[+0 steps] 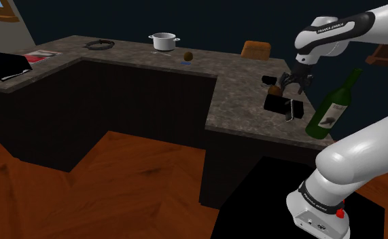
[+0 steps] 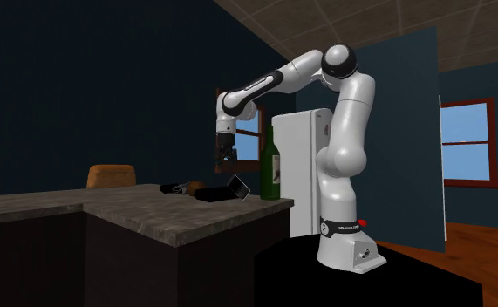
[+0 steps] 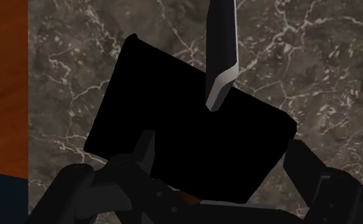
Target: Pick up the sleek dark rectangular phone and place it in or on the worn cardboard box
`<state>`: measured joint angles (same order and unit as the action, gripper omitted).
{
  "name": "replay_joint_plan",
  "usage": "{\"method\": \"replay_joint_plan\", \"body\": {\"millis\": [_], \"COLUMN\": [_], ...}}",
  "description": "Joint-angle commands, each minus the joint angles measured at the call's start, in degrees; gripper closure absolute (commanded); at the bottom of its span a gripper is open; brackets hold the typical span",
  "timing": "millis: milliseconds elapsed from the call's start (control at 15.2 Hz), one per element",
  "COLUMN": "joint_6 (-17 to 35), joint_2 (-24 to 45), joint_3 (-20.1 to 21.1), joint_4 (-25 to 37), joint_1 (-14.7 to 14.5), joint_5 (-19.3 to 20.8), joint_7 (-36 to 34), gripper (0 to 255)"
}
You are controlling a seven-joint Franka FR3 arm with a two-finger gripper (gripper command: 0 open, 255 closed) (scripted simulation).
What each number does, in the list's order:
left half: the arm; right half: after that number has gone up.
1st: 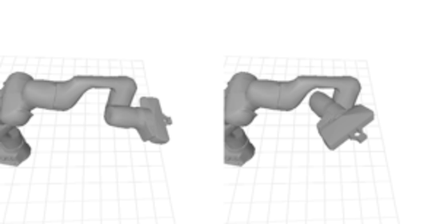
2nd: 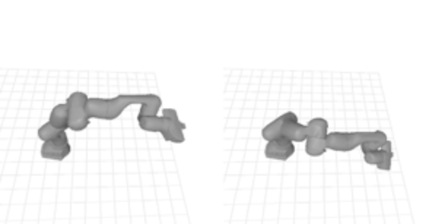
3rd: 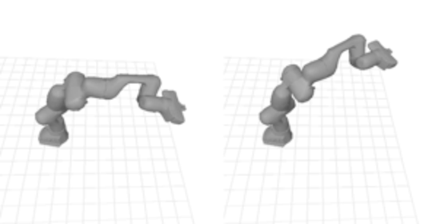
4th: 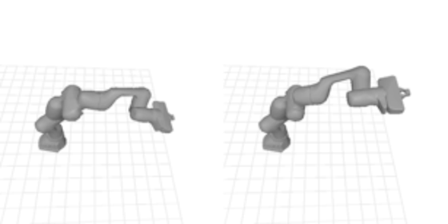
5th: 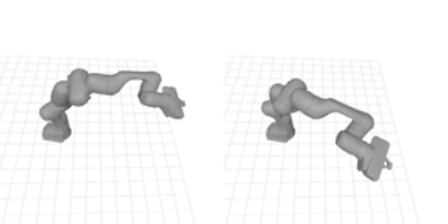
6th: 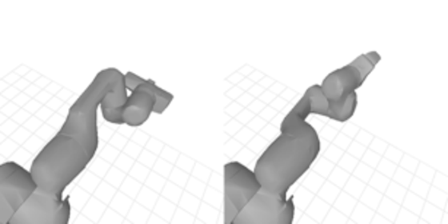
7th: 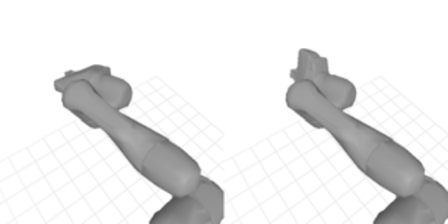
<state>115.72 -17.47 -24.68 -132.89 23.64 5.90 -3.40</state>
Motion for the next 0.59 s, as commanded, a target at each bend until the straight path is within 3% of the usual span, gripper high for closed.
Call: {"method": "replay_joint_plan", "body": {"millis": [0, 528], "joint_6": [-3.8, -5.3], "joint_2": [-0.9, -1.3], "joint_3": [0.3, 0.4], "joint_4": [2.8, 4.1], "joint_1": [0.1, 0.1], "joint_5": [0.1, 0.2], "joint_7": [0.0, -0.1], "gripper": [0, 0]}}
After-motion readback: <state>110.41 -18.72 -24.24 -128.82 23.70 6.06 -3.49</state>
